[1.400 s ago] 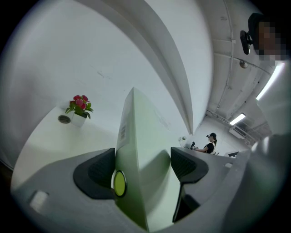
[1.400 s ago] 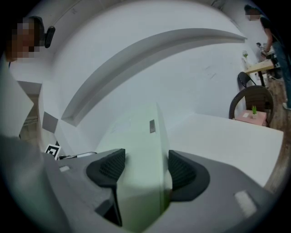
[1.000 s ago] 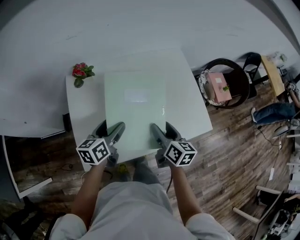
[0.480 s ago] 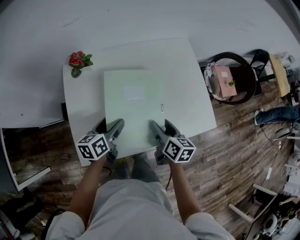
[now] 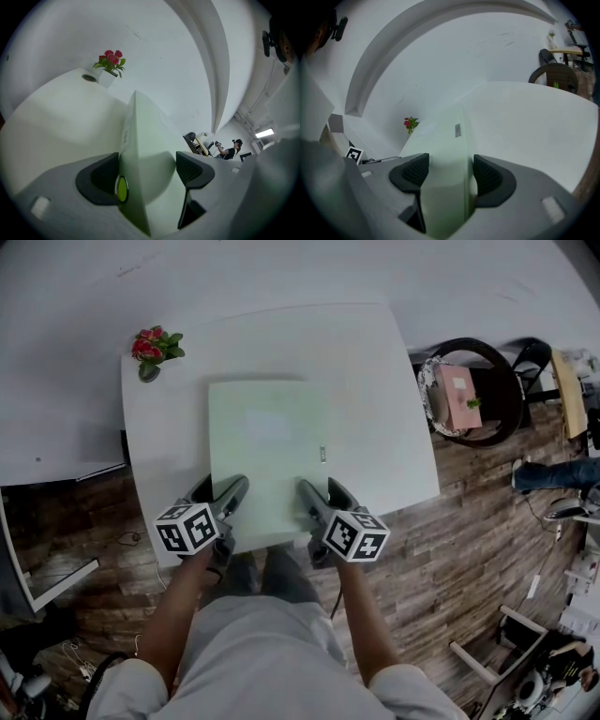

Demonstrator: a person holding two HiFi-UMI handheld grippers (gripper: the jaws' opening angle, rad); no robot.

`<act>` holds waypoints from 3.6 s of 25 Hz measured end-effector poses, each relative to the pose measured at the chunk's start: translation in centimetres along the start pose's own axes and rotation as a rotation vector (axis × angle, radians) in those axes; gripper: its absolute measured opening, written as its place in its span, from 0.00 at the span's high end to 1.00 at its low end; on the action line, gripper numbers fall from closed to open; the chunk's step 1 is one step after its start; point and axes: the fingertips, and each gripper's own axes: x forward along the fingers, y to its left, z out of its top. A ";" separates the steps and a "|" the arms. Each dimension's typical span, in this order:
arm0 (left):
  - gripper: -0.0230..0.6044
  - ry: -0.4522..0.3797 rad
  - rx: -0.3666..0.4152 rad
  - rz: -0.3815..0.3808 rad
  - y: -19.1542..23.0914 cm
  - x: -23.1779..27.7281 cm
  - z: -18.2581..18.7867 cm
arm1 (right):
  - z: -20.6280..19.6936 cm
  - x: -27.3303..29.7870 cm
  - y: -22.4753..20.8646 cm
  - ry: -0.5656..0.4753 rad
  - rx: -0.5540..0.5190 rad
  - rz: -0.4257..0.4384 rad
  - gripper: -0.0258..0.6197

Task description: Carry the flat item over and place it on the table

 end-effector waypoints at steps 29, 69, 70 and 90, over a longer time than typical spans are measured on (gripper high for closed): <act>0.37 -0.018 0.083 0.049 1.1 -0.2 -0.3 | 0.6 -0.1 -0.7 -0.037 -0.014 -0.007 0.50; 0.95 -0.430 0.426 0.024 -4.7 -15.9 10.7 | 7.7 -12.1 10.7 -0.439 -0.283 -0.028 0.96; 0.95 -0.442 0.432 0.022 -4.9 -16.4 11.0 | 8.0 -12.5 11.0 -0.449 -0.288 -0.026 0.96; 0.95 -0.605 0.573 -0.008 -10.6 -22.1 16.5 | 12.9 -19.2 13.5 -0.630 -0.364 -0.020 0.96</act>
